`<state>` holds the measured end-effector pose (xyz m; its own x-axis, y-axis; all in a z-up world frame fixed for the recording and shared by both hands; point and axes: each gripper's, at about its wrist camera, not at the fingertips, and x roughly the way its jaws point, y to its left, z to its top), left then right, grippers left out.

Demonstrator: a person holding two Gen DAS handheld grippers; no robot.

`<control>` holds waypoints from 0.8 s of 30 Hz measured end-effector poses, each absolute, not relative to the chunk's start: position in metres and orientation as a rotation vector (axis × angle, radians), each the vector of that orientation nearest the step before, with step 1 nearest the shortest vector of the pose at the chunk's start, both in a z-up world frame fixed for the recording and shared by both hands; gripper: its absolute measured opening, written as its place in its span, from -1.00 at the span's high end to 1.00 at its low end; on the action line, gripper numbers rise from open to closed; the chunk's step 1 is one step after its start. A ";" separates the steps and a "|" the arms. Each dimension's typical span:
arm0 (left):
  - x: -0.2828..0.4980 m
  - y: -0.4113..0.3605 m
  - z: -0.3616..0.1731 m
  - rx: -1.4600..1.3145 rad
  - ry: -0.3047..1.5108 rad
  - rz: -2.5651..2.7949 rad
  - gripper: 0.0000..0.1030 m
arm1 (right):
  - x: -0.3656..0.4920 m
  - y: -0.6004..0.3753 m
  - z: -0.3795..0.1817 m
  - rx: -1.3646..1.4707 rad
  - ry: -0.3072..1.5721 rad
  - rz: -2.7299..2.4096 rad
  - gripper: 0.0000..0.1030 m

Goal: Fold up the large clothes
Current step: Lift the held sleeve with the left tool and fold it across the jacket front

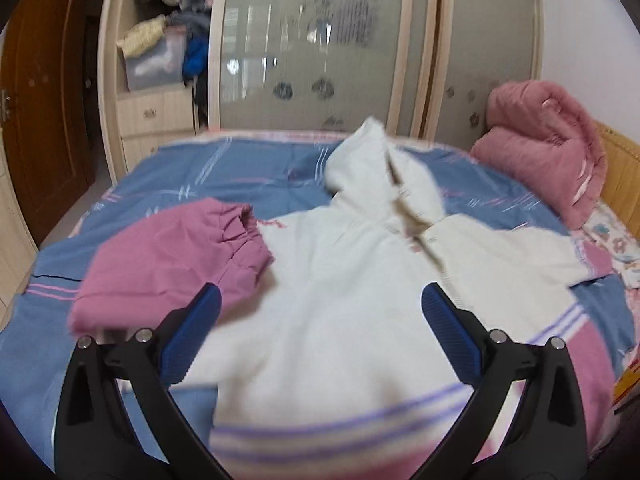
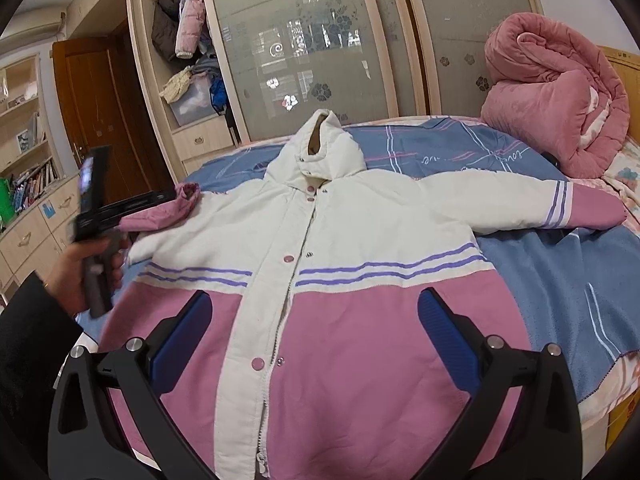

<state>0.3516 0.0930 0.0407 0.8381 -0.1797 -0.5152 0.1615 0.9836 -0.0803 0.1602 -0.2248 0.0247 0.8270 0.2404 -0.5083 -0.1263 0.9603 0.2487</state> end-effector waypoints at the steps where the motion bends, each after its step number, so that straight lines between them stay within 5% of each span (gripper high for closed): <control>1: 0.337 0.089 0.047 -0.037 0.537 -0.165 -0.96 | 0.159 -0.224 0.026 0.210 0.561 0.198 -0.97; 12: 0.191 0.055 0.028 -0.039 0.529 -0.095 -0.96 | 0.157 -0.223 0.023 0.189 0.547 0.174 -0.97; 24: 0.180 0.047 0.022 -0.048 0.589 -0.145 -0.96 | 0.154 -0.233 0.017 0.177 0.549 0.110 -0.97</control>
